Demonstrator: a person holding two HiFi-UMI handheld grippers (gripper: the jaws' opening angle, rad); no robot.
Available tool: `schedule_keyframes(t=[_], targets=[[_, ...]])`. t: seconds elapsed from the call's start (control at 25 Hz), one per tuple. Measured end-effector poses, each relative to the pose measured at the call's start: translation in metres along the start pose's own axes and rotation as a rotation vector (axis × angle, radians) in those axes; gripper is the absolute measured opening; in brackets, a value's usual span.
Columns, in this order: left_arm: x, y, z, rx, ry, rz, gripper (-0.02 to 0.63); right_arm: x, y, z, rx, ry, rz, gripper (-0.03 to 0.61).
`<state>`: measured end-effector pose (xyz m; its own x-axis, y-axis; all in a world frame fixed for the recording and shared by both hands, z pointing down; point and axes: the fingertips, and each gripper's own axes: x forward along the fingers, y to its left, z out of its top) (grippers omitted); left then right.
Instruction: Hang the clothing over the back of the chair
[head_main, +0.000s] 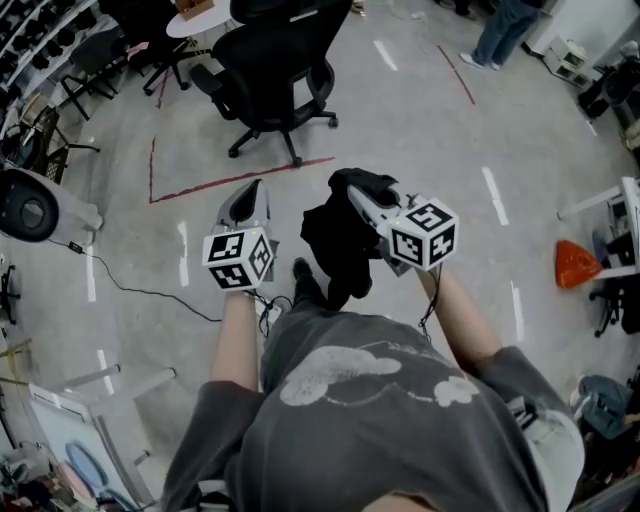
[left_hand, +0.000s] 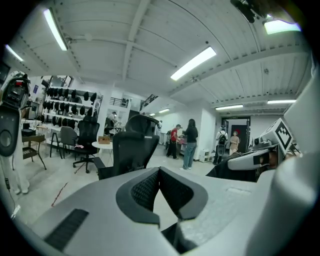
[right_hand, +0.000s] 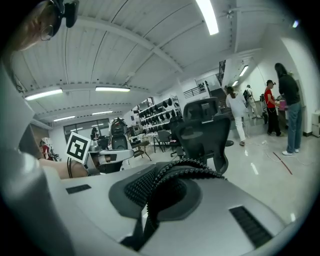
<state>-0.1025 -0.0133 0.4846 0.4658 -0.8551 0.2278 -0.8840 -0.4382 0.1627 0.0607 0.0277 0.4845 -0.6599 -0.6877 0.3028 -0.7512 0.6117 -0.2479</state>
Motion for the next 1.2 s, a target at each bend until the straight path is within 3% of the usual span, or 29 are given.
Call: schedule_keyframes(t=[0.52,0.88,1.2], targets=[[0.105,0.147,0.06,-0.012,-0.028,0.035,0.002,0.208,-0.013,0.087,-0.126,0.044,0.125,0.0],[0.122,0.242,0.089,-0.019,-0.063,0.107,0.002,0.314,0.003,0.145,-0.24,0.025,0.206,0.0],[0.115,0.29,0.114,-0.013,-0.098,0.2,0.002,0.374,0.025,0.171,-0.29,0.026,0.318,0.0]])
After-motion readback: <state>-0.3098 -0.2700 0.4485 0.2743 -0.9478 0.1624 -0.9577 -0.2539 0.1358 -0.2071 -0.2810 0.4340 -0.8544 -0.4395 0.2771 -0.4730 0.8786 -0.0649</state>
